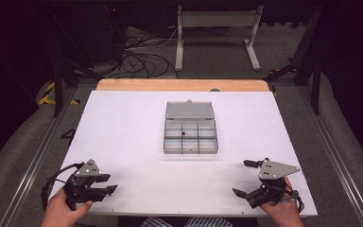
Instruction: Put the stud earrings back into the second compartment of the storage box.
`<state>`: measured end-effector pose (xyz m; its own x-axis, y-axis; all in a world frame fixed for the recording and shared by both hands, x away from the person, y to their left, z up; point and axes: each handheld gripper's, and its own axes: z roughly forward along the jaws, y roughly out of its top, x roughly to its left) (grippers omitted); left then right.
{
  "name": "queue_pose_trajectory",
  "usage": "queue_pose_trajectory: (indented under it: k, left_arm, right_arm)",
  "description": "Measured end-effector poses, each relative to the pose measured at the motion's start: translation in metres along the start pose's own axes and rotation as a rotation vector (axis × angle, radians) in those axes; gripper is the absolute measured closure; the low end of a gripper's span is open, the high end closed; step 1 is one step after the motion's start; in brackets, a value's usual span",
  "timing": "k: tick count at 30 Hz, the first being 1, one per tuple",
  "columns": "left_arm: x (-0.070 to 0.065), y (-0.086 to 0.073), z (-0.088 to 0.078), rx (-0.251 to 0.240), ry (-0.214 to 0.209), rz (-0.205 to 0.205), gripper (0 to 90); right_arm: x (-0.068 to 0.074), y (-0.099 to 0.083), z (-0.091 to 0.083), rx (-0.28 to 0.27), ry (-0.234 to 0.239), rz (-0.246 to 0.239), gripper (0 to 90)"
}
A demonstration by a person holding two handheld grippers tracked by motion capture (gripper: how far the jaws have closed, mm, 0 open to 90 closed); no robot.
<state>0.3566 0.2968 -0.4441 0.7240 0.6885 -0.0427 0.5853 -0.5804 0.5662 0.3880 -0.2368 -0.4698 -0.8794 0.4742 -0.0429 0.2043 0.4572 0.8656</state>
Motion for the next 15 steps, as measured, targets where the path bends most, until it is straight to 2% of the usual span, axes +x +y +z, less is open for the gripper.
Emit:
queue_pose_trajectory:
  k: [4, 6, 9, 15]
  left_arm:
    - [0.002, -0.004, 0.003, 0.029, -0.007, -0.007, 53.3]
    - [0.003, -0.005, 0.005, 0.050, 0.007, -0.002, 54.1]
    - [0.004, -0.007, 0.010, 0.084, -0.011, -0.001, 55.8]
    - [0.004, -0.009, 0.014, 0.138, -0.015, 0.010, 61.6]
  right_arm:
    - [0.000, 0.000, 0.001, 0.004, 0.003, 0.000, 0.9]
    - [0.000, 0.000, 0.000, 0.005, 0.003, -0.001, 0.9]
    - [0.000, 0.000, 0.000, 0.003, 0.003, 0.002, 0.9]
    - [0.000, 0.000, 0.001, 0.004, 0.005, 0.002, 0.9]
